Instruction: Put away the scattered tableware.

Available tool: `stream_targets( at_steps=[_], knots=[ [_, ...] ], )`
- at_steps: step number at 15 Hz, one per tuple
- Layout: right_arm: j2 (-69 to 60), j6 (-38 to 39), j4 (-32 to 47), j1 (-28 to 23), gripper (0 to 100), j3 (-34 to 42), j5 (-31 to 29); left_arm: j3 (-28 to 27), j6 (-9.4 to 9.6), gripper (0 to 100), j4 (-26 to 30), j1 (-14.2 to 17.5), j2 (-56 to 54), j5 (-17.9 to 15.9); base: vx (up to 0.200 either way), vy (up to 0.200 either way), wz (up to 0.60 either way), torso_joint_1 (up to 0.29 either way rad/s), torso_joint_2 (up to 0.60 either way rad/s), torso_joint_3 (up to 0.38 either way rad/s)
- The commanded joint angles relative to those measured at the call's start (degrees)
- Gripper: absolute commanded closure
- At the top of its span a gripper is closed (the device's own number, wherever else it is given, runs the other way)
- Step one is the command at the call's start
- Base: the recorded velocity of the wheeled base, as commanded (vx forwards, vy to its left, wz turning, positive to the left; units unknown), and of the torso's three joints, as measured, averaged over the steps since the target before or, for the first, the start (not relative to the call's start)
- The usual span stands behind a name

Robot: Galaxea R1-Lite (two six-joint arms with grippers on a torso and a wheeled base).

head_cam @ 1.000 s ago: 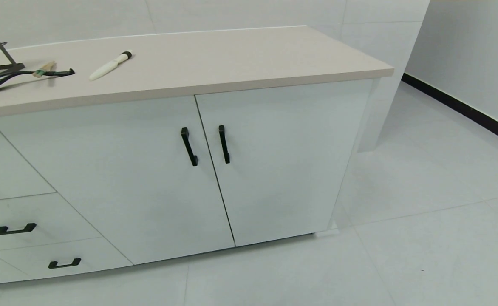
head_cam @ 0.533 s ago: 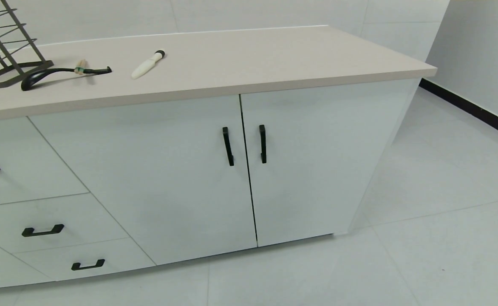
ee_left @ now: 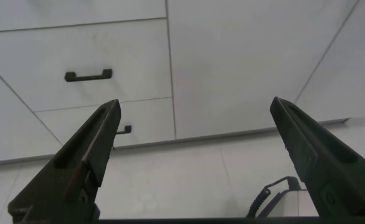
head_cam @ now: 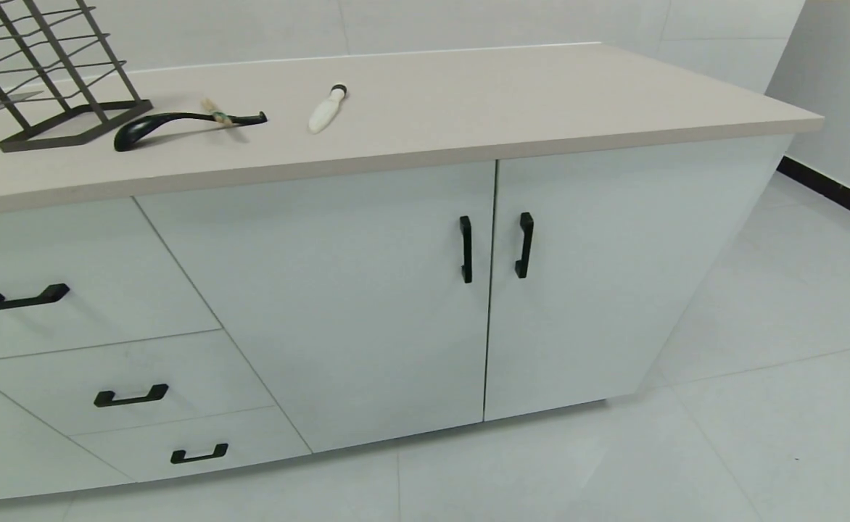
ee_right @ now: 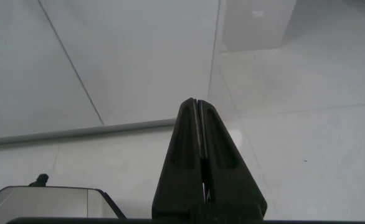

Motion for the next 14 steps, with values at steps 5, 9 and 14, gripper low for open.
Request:
stream_targets(
  at_steps=[5,9,14],
  knots=[
    [0.1,0.0,0.0,0.0,100,0.0,0.0,0.0,-0.13,0,0.0,0.0,0.0,0.0,0.0,0.2,0.0,0.003,0.0,0.001],
    [0.1,0.0,0.0,0.0,100,0.0,0.0,0.0,-0.13,0,0.0,0.0,0.0,0.0,0.0,0.2,0.0,0.004,0.0,-0.001],
    [0.1,0.0,0.0,0.0,100,0.0,0.0,0.0,-0.48,0,0.0,0.0,0.0,0.0,0.0,0.12,0.24,0.004,0.0,0.003]
  ],
)
